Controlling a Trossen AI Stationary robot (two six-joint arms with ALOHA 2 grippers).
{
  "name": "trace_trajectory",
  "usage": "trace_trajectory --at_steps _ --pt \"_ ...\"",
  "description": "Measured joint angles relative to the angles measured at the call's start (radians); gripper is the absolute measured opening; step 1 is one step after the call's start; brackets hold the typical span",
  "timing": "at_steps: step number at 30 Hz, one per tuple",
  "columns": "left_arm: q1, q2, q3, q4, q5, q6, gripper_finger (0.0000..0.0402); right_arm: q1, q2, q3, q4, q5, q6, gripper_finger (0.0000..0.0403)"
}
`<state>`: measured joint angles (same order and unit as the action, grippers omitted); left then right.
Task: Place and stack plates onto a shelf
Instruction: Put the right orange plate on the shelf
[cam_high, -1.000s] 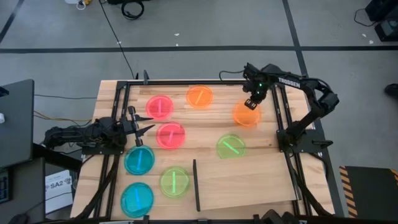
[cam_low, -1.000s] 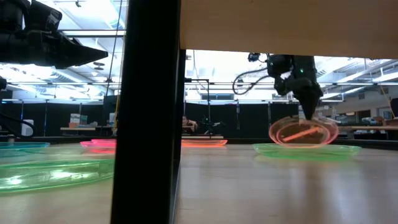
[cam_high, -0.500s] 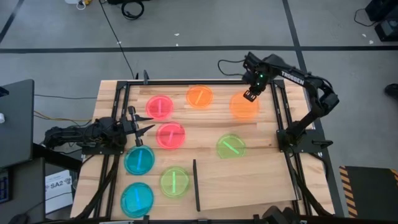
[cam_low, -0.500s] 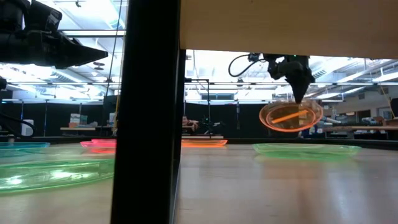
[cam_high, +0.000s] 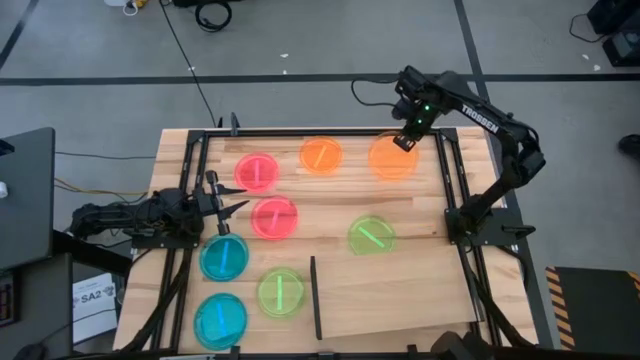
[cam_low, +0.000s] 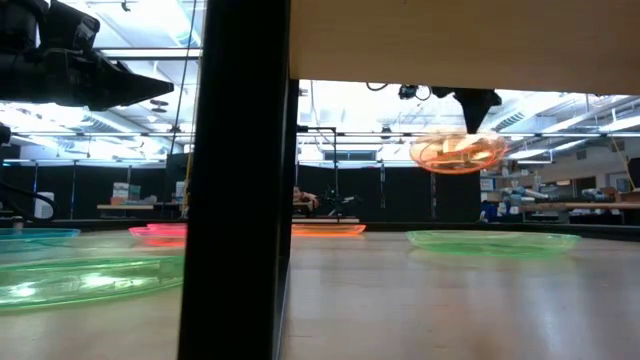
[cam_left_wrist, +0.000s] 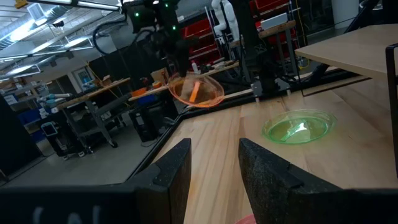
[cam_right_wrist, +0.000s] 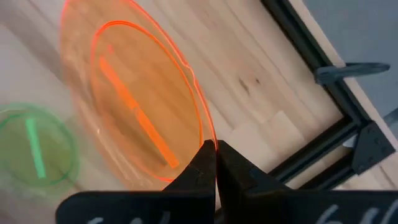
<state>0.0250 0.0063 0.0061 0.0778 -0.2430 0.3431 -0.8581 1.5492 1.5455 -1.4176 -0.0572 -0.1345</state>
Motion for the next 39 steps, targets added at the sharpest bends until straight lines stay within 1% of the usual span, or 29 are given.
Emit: trace_trajectory --at_steps 3,7,9,15,23,28,32,39 --pt "0.000 0.000 0.000 0.000 0.000 0.000 0.0141 0.001 0.000 0.054 -0.061 -0.041 0.000 0.0005" --pt "0.000 0.000 0.000 0.000 0.000 0.000 0.0141 0.002 0.000 0.123 -0.143 -0.132 0.000 0.0005" --pt "0.000 0.000 0.000 0.000 0.000 0.000 0.0141 0.006 -0.002 0.147 -0.155 -0.175 0.001 0.0005" --pt "0.000 0.000 0.000 0.000 0.000 0.000 0.0141 0.033 -0.037 0.171 -0.155 -0.330 0.000 0.0005" --pt "0.000 0.000 0.000 0.000 0.000 0.000 0.0141 0.139 -0.107 0.171 -0.154 -0.415 0.029 0.0005" --pt "0.000 0.000 0.000 0.000 0.000 0.000 0.0141 0.242 -0.177 0.171 -0.154 -0.412 0.111 0.0005" --pt "0.000 0.000 0.000 0.000 0.000 0.000 0.0141 0.339 -0.251 0.170 -0.154 -0.401 0.208 0.0005" --pt "0.000 0.000 0.000 0.000 0.000 0.000 0.0141 0.572 -0.371 0.170 -0.154 -0.284 0.496 0.0005"
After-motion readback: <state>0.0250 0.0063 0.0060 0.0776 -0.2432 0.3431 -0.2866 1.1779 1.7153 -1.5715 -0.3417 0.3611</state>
